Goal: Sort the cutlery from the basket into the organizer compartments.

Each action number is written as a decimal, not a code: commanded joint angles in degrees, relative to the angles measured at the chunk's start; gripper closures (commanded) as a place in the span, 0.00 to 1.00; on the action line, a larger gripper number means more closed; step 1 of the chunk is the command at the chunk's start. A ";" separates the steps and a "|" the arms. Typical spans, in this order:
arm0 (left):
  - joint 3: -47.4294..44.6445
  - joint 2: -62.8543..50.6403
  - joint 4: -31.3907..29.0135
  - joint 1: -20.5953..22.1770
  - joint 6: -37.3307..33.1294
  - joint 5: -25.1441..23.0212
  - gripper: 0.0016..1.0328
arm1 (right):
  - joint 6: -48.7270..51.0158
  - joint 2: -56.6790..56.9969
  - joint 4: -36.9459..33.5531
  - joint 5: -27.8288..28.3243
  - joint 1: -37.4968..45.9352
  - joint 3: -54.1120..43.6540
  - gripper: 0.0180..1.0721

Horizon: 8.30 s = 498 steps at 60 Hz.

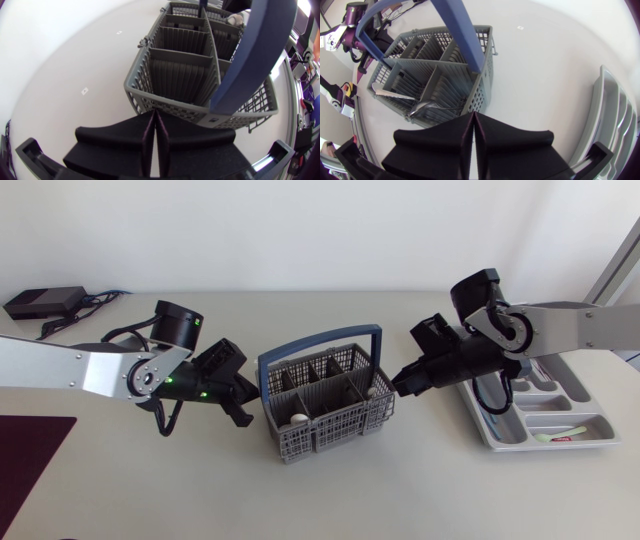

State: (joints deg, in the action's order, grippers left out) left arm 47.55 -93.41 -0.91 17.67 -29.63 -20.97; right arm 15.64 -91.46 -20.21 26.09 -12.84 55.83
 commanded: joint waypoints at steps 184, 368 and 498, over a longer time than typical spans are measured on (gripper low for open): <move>-16.08 29.77 -14.21 1.23 -2.01 -9.35 0.97 | -5.44 -1.35 1.22 -18.97 -33.21 7.71 0.61; -17.93 32.41 -14.47 1.58 -1.66 -9.35 0.97 | -6.85 8.49 -38.94 -5.52 -31.81 31.62 0.95; 12.83 11.23 -19.04 27.59 12.84 10.25 0.92 | 16.71 2.34 5.79 -24.33 44.57 -12.42 0.46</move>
State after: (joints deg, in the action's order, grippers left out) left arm 57.63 -79.99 -19.66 43.90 -18.74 -11.81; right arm 33.26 -88.53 -15.27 1.52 31.99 44.23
